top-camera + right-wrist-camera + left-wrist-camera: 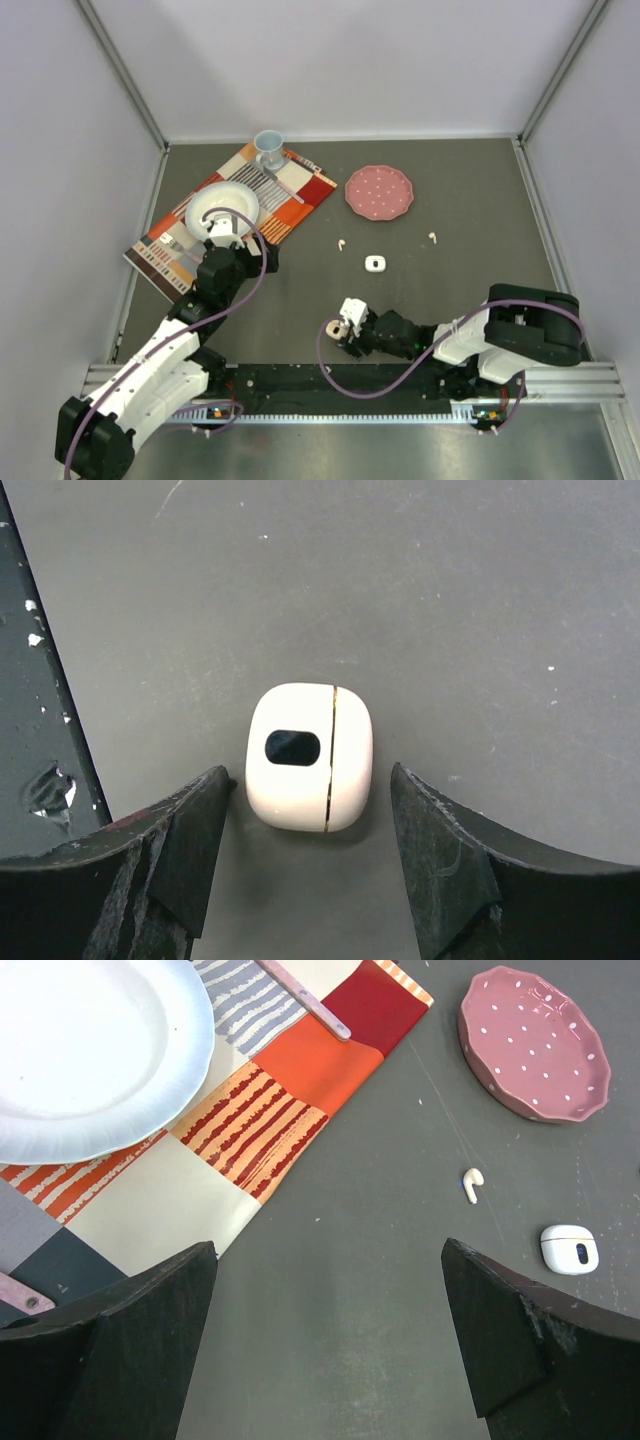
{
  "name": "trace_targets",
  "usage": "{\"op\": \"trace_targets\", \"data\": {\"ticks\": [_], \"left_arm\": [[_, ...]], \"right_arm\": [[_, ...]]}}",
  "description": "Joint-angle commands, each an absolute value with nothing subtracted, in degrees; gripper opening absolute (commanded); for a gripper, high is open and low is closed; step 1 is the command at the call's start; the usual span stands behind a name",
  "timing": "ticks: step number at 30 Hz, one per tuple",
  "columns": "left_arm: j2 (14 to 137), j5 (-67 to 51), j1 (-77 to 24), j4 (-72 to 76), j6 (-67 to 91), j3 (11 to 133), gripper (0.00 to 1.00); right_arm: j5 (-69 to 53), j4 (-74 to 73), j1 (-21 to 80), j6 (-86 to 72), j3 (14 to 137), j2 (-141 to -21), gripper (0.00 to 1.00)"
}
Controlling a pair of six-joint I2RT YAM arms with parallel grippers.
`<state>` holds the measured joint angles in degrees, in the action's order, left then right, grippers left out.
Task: Insert the wireless bluetooth earbuds into the charging case
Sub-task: Move the charging case to the center of the board.
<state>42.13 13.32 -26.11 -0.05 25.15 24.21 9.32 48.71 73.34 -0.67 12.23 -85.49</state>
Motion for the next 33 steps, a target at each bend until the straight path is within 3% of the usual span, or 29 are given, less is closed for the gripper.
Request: {"op": "trace_targets", "data": {"ticks": [1,11,21,22,26,30,33], "left_arm": [[42.0,13.2,-25.7,1.8,24.7,24.1,0.99],[41.7,12.9,-25.4,1.9,25.5,24.1,0.99],[41.9,12.6,-25.1,1.8,24.9,24.1,0.99],[42.0,12.6,-25.1,1.8,24.9,24.1,0.99],[42.4,12.4,-25.0,1.9,24.7,24.3,0.99],[42.5,12.1,-25.0,2.1,24.6,24.4,0.99],[42.6,12.1,-25.0,2.1,24.5,24.4,0.99]], "right_arm": [[7.1,51.2,73.1,1.9,13.9,-86.7,0.66],[5.7,49.2,73.2,1.5,14.7,-87.5,0.49],[5.2,48.7,73.1,3.2,15.7,-87.7,0.47],[4.8,48.8,73.1,3.3,15.7,-87.6,0.42],[4.8,48.0,73.1,3.3,16.3,-87.2,0.36],[8.0,46.8,73.1,3.1,16.5,-86.3,0.42],[8.5,47.0,73.1,3.5,16.5,-86.3,0.53]]}}
